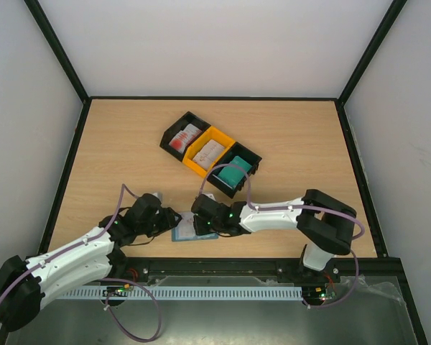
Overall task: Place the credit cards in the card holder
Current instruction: Turn over the card slot in the card holder.
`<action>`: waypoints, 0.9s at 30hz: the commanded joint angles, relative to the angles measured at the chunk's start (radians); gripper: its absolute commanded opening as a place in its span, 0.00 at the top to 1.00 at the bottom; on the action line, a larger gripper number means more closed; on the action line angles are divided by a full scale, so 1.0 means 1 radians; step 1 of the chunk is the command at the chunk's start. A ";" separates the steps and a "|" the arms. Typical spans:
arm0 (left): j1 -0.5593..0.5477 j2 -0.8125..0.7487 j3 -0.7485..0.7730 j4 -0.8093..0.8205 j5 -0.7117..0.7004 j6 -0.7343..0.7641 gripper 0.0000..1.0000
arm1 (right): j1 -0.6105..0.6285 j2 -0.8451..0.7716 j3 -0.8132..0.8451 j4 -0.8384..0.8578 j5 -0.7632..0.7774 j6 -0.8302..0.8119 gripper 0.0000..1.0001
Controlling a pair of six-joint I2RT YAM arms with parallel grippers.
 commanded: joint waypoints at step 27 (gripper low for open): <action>0.007 0.040 -0.025 0.102 0.088 0.013 0.55 | 0.006 0.074 -0.020 0.010 -0.002 0.012 0.96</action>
